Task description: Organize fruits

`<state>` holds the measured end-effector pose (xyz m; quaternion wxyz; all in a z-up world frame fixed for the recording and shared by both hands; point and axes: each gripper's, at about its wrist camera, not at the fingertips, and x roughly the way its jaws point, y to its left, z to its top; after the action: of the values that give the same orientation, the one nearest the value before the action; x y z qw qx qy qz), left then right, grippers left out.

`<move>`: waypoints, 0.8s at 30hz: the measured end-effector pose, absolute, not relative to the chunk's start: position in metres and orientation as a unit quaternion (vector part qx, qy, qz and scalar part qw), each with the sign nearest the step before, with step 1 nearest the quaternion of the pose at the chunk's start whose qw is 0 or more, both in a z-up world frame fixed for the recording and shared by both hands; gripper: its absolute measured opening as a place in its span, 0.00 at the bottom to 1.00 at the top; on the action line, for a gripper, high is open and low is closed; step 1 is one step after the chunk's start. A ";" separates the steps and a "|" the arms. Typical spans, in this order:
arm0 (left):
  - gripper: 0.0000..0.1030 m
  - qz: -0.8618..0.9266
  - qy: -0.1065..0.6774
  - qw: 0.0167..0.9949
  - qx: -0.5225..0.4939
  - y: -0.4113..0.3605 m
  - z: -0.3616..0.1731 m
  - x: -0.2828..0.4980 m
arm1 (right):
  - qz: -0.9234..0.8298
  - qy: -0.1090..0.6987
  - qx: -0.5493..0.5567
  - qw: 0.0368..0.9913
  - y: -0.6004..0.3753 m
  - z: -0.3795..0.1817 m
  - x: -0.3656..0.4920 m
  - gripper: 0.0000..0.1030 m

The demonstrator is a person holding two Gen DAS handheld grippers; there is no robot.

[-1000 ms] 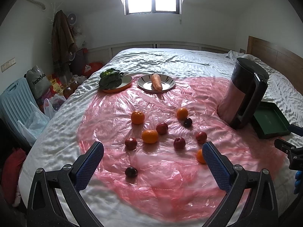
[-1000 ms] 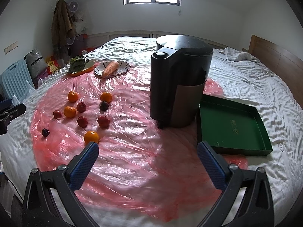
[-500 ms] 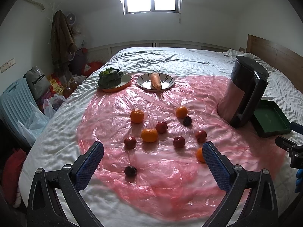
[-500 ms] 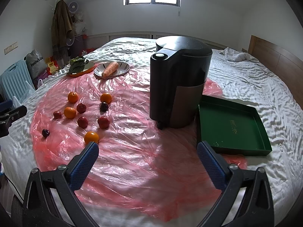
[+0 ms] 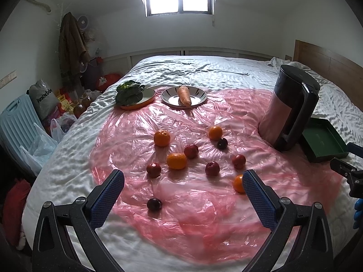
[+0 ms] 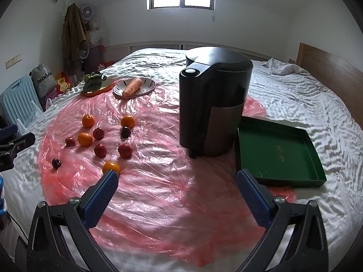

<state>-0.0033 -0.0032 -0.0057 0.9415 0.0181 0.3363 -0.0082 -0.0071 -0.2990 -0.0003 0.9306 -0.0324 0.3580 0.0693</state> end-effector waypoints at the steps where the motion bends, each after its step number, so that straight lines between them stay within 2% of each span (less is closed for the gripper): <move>1: 0.99 -0.008 0.335 0.942 0.017 -0.002 -0.005 -0.004 | 0.069 0.357 -0.032 0.931 -0.299 0.000 -0.007 1.00; 24: 0.99 -0.025 0.332 0.943 0.026 -0.013 -0.010 -0.008 | 0.070 0.341 -0.006 0.937 -0.301 -0.001 -0.014 1.00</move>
<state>-0.0077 -0.0128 -0.0104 0.9427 0.0261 0.3318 -0.0253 -0.0137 -0.3008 -0.0009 0.9373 -0.0060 0.3413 0.0700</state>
